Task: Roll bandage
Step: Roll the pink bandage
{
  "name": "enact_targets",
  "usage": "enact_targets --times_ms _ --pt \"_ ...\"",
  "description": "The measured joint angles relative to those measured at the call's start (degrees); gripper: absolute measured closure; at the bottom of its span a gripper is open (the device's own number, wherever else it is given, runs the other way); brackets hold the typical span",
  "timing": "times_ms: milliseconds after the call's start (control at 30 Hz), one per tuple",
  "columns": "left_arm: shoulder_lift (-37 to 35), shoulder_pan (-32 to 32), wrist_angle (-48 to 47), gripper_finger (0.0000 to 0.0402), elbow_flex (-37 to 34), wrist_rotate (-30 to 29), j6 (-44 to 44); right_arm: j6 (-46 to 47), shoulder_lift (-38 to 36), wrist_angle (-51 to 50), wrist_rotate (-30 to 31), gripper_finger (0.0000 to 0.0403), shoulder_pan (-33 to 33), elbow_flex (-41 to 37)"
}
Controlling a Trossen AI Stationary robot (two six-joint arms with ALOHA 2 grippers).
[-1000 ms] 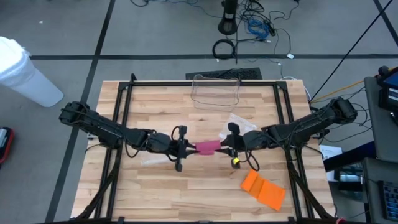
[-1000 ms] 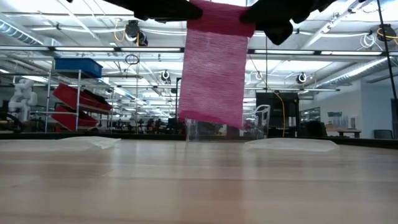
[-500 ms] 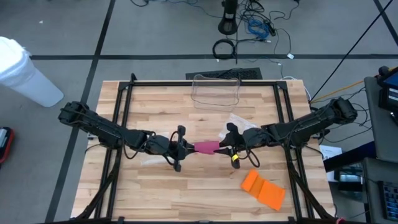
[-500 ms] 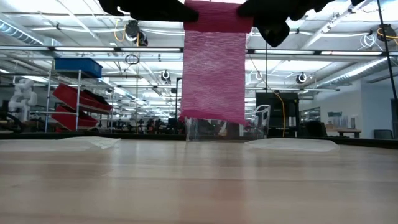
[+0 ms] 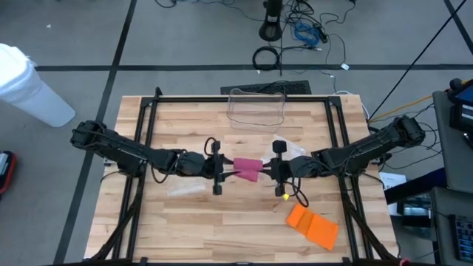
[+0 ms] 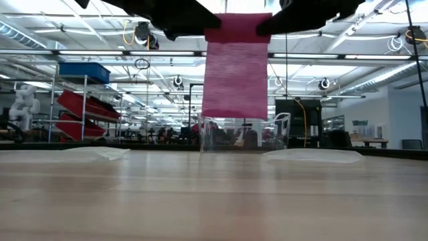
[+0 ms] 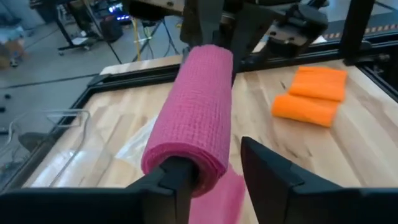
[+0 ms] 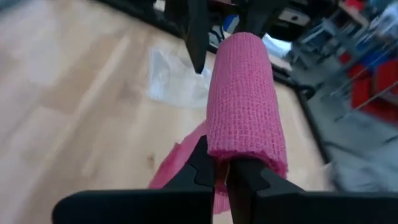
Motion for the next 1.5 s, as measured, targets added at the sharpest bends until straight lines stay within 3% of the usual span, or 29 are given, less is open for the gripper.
enact_targets --times_ms 167,333,733,900,1233,1500 --pt "0.0 0.0 0.4 0.0266 0.0 0.6 -0.2 -6.3 0.0 -0.4 0.3 0.0397 0.4 0.0" --pt "0.0 0.4 0.4 0.0272 0.0 0.6 -0.2 -5.9 0.0 -0.5 0.3 0.0396 0.4 0.0" --pt "-0.1 0.4 -0.4 0.0385 0.0 -0.2 2.3 10.3 0.1 1.3 -1.0 0.0342 1.3 -0.2" --pt "-0.1 0.3 -1.3 0.0374 0.0 0.7 4.8 16.7 0.1 1.4 -6.9 0.0338 1.2 -0.2" --pt "-0.2 -0.4 -1.7 0.0372 0.1 0.6 14.4 32.5 -1.7 2.0 -11.7 0.0339 -0.4 -0.2" --pt "-0.3 -2.3 -2.6 0.0365 0.2 -0.4 22.4 37.0 -2.1 4.0 -16.9 0.0339 -2.2 -0.3"
